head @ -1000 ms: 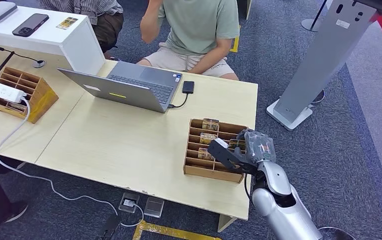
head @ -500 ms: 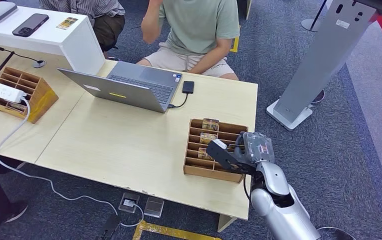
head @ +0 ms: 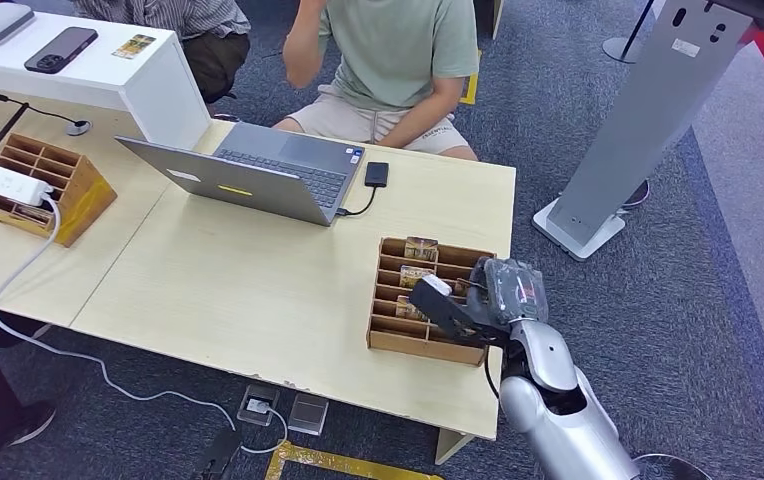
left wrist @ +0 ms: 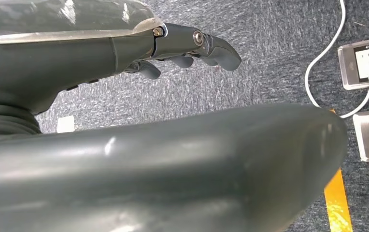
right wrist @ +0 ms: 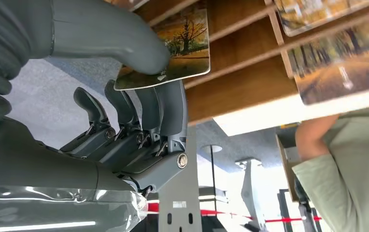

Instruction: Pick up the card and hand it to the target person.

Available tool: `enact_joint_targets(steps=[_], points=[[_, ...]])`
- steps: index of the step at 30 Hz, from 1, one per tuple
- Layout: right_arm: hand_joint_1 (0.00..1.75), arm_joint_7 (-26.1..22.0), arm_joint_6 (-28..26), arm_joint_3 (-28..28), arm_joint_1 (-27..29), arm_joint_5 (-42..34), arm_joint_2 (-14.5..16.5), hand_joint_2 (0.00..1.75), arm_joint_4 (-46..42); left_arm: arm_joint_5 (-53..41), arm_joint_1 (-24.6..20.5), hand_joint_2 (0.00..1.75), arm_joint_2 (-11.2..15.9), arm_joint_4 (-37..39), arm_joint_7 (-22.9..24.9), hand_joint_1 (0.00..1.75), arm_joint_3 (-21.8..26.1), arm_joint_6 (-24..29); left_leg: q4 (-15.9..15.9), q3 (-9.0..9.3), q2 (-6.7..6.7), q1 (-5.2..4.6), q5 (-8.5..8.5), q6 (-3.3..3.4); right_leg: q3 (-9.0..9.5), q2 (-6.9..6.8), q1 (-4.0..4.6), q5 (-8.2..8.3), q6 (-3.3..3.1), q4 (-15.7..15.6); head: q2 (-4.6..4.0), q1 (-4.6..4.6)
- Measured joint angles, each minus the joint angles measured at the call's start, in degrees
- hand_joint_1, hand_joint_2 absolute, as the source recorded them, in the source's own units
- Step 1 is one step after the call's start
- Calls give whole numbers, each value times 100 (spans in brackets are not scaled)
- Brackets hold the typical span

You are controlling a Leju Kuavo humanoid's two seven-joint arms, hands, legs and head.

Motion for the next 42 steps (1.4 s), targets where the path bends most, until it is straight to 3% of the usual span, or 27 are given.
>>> enact_joint_targets(steps=[3, 13, 25, 33, 42], points=[[147, 74, 8, -237, 92, 128, -149, 175, -689, 5, 4, 0, -14, 2, -35, 0, 24, 0, 2, -2, -6, -2, 0, 2, -1, -6, -2, -2, 1, 2, 0, 0], [144, 134, 66, -426, 195, 286, -280, 175, -1499, 21, 5, 0, -34, -2, -11, 0, 61, 23, 3, -2, -6, -1, 0, 0, -2, -7, -1, -2, 1, 2, 0, 0], [144, 122, 19, -496, 34, 433, -268, 175, -1515, 9, 7, 0, -32, 1, -30, 0, 60, 18, 3, 1, 1, 0, 0, 0, -1, -1, 0, 1, 1, 1, 0, 0], [143, -325, -318, -386, -1159, 731, 113, 175, 73, -38, 14, 0, -34, 11, -70, 0, 36, -4, 6, 0, 30, -3, -1, -1, -11, 29, -3, 7, 0, 9, 0, 0], [140, -437, -890, -476, -2244, 814, 400, 175, 1743, -162, 5, 0, 10, 22, -46, 0, -70, -61, 0, 6, 27, -1, -1, -2, -1, 24, -1, 7, 0, 3, 0, 0]])
